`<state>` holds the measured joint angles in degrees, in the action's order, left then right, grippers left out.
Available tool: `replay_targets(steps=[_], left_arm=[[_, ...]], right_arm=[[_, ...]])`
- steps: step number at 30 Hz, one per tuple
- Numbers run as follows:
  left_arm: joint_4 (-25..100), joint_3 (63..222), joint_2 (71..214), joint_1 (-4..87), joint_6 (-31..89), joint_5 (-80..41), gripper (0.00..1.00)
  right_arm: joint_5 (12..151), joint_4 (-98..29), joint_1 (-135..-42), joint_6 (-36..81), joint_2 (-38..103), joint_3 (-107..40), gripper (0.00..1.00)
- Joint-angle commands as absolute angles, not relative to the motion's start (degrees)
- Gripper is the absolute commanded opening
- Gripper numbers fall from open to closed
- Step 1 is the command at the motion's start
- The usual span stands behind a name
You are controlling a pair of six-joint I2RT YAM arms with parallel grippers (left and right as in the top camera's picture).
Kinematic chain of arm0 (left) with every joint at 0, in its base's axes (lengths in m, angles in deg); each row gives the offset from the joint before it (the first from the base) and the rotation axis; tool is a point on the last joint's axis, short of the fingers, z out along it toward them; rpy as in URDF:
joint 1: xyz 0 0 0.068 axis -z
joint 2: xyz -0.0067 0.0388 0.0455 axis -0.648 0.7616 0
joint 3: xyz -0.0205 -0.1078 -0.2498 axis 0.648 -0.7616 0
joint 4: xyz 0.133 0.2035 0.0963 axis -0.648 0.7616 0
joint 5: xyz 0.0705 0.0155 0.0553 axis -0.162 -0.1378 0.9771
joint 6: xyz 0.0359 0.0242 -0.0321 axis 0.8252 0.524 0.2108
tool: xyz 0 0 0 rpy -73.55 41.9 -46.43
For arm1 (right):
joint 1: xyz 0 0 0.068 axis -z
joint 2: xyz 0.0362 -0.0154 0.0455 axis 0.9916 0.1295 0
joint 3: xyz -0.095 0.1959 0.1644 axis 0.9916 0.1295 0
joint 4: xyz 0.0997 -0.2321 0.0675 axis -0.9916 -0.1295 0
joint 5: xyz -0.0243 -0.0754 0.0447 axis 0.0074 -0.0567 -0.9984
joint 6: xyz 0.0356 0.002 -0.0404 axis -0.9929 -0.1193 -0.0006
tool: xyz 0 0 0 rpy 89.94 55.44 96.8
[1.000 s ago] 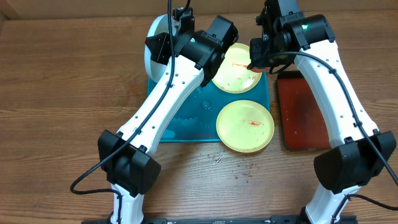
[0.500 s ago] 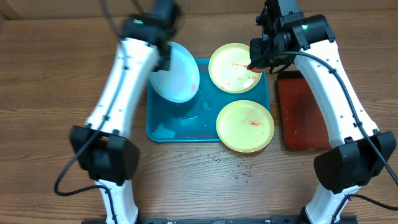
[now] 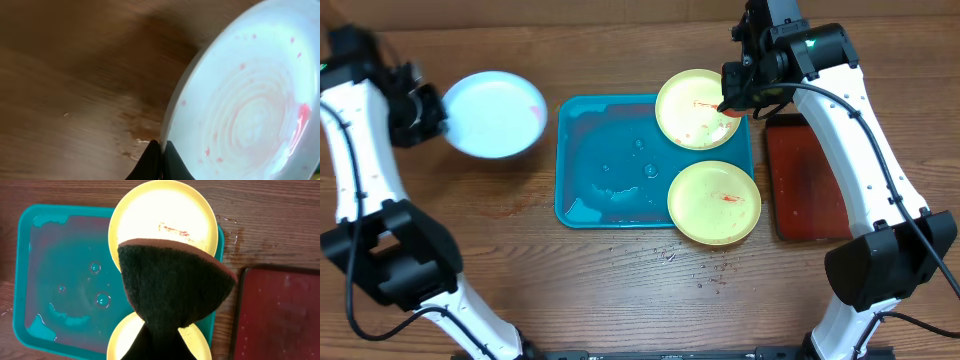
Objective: Clean dirty plates on tray and stack at the side
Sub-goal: 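Move the white plate left and set it on the table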
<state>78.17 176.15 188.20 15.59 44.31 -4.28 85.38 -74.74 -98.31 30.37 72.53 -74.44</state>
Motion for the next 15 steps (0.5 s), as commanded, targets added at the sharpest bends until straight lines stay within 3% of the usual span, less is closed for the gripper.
replay_targets(steps=[1,10,15], left_arm=[[72.11,167.7,187.06,11.81,42.45,-7.14,0.04],[54.71,149.99,187.06,12.03,39.33,-8.71,0.04],[50.91,144.62,187.06,12.34,34.23,-2.55,0.04]], right_arm=[[85.9,-74.68,-97.96,30.11,70.04,-75.24,0.04],[85.92,-74.09,-97.96,30.11,70.04,-75.24,0.04],[85.9,-74.15,-97.96,30.11,70.04,-75.24,0.04]])
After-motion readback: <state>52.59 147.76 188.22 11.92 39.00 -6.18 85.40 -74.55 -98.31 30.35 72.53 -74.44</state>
